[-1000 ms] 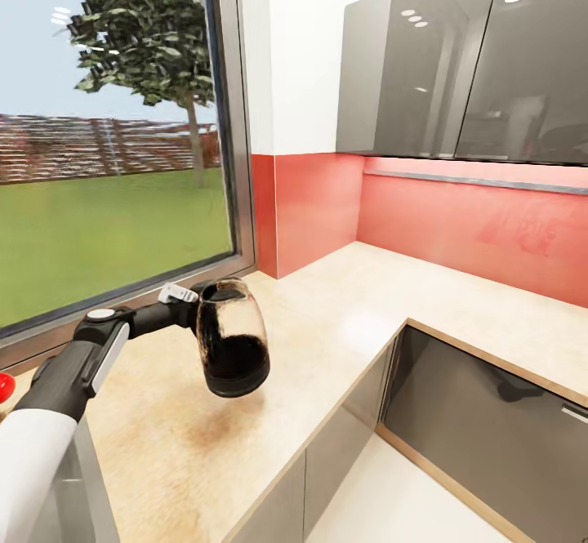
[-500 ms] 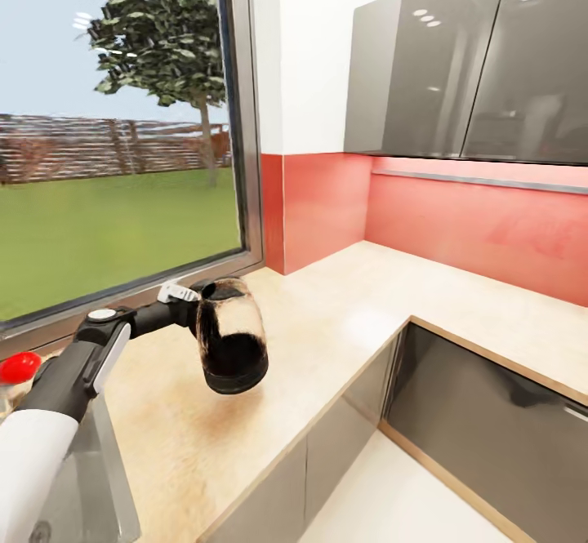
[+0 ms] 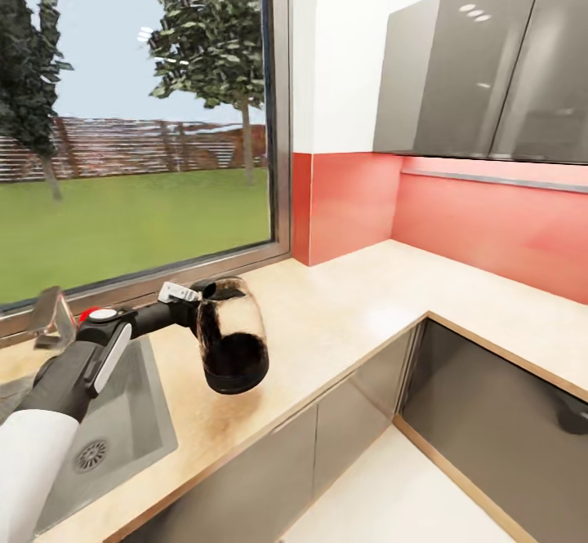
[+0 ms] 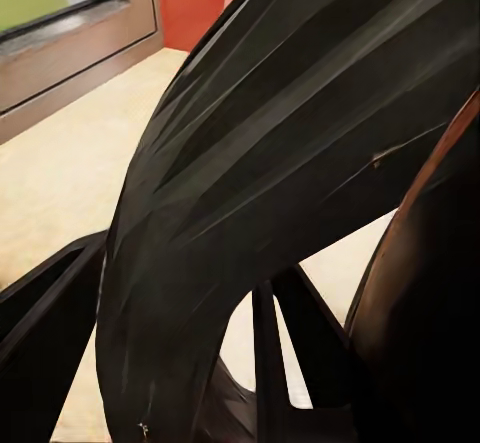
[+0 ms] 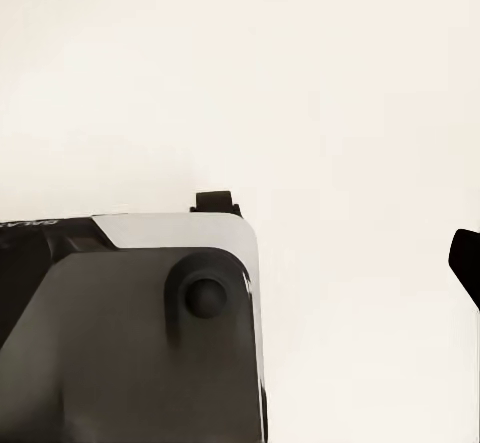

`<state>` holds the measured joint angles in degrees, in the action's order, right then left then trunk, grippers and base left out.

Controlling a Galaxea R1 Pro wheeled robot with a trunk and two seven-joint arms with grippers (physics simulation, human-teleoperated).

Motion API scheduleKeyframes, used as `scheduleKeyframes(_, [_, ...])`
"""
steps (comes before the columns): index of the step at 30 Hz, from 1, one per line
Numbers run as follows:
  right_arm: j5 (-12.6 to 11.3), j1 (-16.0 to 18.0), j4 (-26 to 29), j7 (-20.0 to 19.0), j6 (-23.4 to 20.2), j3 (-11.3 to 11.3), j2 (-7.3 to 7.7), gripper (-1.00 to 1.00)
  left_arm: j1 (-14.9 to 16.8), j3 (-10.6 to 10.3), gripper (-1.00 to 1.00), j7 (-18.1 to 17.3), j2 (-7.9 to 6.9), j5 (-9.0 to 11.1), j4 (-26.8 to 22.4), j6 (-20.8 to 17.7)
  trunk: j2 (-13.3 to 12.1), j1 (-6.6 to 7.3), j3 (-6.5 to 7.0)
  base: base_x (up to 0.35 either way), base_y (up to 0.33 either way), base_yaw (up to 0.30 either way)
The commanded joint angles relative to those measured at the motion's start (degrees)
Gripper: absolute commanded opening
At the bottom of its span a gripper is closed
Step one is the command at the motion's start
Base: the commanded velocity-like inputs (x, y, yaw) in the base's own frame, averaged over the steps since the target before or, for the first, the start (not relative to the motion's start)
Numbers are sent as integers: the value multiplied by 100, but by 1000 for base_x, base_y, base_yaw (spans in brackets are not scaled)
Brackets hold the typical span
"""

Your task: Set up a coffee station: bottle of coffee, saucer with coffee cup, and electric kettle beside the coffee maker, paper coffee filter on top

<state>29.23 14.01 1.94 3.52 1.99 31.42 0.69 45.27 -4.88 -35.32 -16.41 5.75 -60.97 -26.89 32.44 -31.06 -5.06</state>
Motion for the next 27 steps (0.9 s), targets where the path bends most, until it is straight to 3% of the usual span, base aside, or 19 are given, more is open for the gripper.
scheduleKeyframes(1, [56, 5, -10, 17, 21, 48, 1, 100, 8, -8, -100, 7, -3, 75, -3, -53, 11, 1, -11, -280, -171, 278])
scheduleKeyframes(10, [57, 5, -10, 17, 21, 48, 2, 100, 8, 4, -100, 7, -10, 75, -11, -61, 11, 1, -11, -289, -134, 278])
scheduleKeyframes(27, [57, 5, -10, 26, 21, 47, 8, 100, 8, 56, -100, 7, -38, 74, -11, -71, 11, 1, 45, -292, -3, 272])
